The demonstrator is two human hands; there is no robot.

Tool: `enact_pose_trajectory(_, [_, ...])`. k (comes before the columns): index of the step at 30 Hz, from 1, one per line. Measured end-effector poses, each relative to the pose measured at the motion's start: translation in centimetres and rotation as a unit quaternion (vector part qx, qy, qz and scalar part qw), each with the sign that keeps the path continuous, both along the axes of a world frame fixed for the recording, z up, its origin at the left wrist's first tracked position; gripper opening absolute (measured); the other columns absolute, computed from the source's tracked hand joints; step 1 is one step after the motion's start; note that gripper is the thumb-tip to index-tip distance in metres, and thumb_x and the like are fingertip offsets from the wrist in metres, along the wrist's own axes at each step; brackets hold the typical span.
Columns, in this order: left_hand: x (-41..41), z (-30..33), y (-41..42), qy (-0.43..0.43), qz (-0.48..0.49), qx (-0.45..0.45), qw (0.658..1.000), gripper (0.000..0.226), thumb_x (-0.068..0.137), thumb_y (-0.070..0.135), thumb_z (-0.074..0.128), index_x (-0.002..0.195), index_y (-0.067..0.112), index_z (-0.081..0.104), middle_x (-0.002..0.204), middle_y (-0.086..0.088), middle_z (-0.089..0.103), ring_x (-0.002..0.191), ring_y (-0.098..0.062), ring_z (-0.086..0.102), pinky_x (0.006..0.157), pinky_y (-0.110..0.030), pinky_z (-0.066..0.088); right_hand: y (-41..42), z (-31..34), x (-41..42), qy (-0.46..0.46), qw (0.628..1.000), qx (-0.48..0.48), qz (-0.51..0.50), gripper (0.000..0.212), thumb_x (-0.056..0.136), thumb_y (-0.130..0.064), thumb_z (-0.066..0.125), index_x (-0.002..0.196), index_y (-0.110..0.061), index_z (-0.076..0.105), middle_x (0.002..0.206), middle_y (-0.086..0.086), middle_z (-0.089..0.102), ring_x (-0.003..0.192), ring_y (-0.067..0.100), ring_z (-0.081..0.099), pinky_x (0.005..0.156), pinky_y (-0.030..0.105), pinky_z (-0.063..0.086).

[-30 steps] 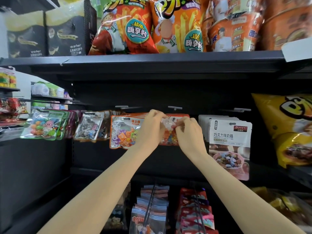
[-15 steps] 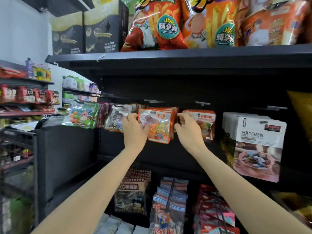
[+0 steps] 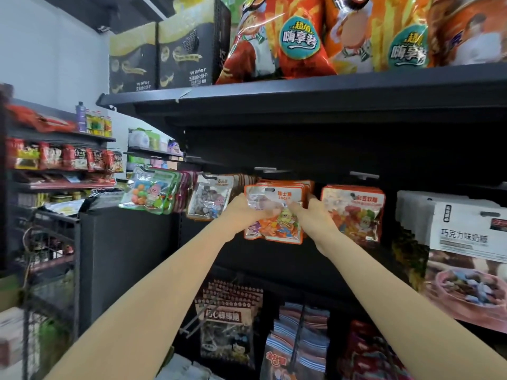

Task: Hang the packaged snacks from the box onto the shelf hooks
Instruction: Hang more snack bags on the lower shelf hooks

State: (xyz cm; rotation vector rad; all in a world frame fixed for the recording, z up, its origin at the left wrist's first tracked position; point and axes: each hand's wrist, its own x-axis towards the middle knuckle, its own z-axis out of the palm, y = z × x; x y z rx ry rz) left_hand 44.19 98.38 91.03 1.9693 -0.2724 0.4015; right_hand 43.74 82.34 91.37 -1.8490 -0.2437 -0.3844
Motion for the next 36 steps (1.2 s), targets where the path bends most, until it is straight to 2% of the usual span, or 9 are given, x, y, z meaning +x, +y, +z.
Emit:
enact_pose_trajectory(3, [0.8, -0.1, 0.2, -0.015, -0.039, -0.022, 0.999, 0.029, 0.076, 0.022, 0.077, 0.102, 0.026, 0.063, 0.101, 0.008, 0.069, 0.096, -0.009, 0.065, 0.083, -0.025, 0.053, 0.3, -0.4, 1.0, -0.016, 1.000, 0.013, -0.005, 0.017, 0.097, -0.030, 0.052, 0.110, -0.018, 0.048, 0.112, 0.006, 0.063, 0.098, 0.020, 0.063, 0.083, 0.037, 0.054])
enact_pose_trajectory(15, [2.7, 0.4, 0.8, -0.008, -0.082, -0.019, 0.996, 0.053, 0.070, 0.023, 0.082, 0.117, 0.016, 0.059, 0.110, 0.001, 0.068, 0.103, -0.013, 0.065, 0.093, -0.038, 0.052, 1.6, -0.1, 1.5, -0.029, 0.998, 0.002, -0.059, 0.019, 0.097, -0.027, 0.052, 0.112, -0.017, 0.048, 0.113, 0.006, 0.063, 0.101, 0.022, 0.062, 0.089, 0.043, 0.053])
enact_pose_trajectory(20, [1.7, 1.3, 0.9, -0.064, -0.023, -0.008, 0.998, 0.104, 0.066, 0.027, 0.085, 0.146, 0.016, 0.020, 0.131, 0.005, 0.050, 0.118, -0.014, 0.051, 0.101, -0.039, 0.045, 1.5, 1.3, 1.1, -0.089, 0.988, -0.082, -0.091, 0.048, 0.095, -0.023, 0.053, 0.139, -0.014, 0.035, 0.127, 0.011, 0.055, 0.091, 0.017, 0.061, 0.070, 0.027, 0.048])
enact_pose_trajectory(22, [1.1, 1.9, 0.9, -0.040, -0.039, 0.023, 0.998, 0.072, 0.070, 0.022, 0.082, 0.130, 0.019, 0.042, 0.115, 0.003, 0.059, 0.104, -0.013, 0.059, 0.090, -0.031, 0.051, 1.6, 2.0, 1.0, -0.098, 0.986, -0.095, -0.100, 0.058, 0.095, -0.025, 0.053, 0.147, -0.020, 0.026, 0.130, 0.011, 0.052, 0.095, 0.018, 0.061, 0.071, 0.029, 0.050])
enact_pose_trajectory(25, [0.6, 2.3, 0.9, -0.017, -0.083, 0.026, 0.996, 0.039, 0.074, 0.016, 0.079, 0.091, 0.030, 0.046, 0.089, 0.013, 0.058, 0.084, -0.003, 0.061, 0.068, -0.015, 0.051, 1.6, 2.7, 0.8, -0.080, 0.987, -0.104, -0.089, 0.033, 0.096, -0.024, 0.050, 0.126, -0.010, 0.050, 0.095, 0.008, 0.062, 0.071, 0.016, 0.059, 0.058, 0.027, 0.046])
enact_pose_trajectory(28, [1.3, 2.2, 1.4, -0.052, -0.064, 0.031, 0.996, 0.071, 0.076, 0.017, 0.078, 0.133, 0.021, 0.035, 0.094, 0.018, 0.050, 0.076, 0.007, 0.051, 0.057, -0.009, 0.046, 1.1, 2.7, 0.9, -0.087, 0.985, -0.120, -0.087, 0.018, 0.096, -0.024, 0.048, 0.101, -0.009, 0.056, 0.078, 0.007, 0.060, 0.057, 0.013, 0.051, 0.049, 0.024, 0.036])
enact_pose_trajectory(31, [1.2, 2.8, 1.3, -0.102, -0.037, 0.067, 0.992, 0.082, 0.080, 0.014, 0.071, 0.146, 0.020, 0.022, 0.108, 0.013, 0.050, 0.080, 0.002, 0.056, 0.062, -0.013, 0.049, 0.8, 3.0, 1.1, -0.113, 0.978, -0.149, -0.097, 0.020, 0.098, -0.020, 0.045, 0.109, -0.009, 0.056, 0.083, 0.007, 0.058, 0.053, 0.010, 0.047, 0.041, 0.018, 0.036])
enact_pose_trajectory(33, [1.4, 3.5, 1.3, -0.112, -0.038, 0.125, 0.985, 0.071, 0.079, 0.016, 0.072, 0.141, 0.019, 0.036, 0.113, 0.009, 0.059, 0.085, -0.002, 0.062, 0.072, -0.020, 0.054, 0.6, 3.5, 1.4, -0.126, 0.974, -0.155, -0.103, 0.032, 0.099, -0.022, 0.044, 0.129, -0.012, 0.050, 0.104, 0.010, 0.059, 0.067, 0.012, 0.055, 0.045, 0.013, 0.038])
enact_pose_trajectory(36, [1.9, 4.9, 1.6, -0.082, -0.051, 0.226, 0.969, 0.062, 0.075, 0.028, 0.076, 0.131, 0.021, 0.049, 0.110, 0.004, 0.066, 0.090, -0.007, 0.065, 0.082, -0.028, 0.055, 0.9, 4.8, 2.0, -0.120, 0.970, -0.178, -0.111, 0.040, 0.100, -0.030, 0.041, 0.138, -0.017, 0.045, 0.137, 0.009, 0.047, 0.116, 0.023, 0.051, 0.084, 0.023, 0.041])
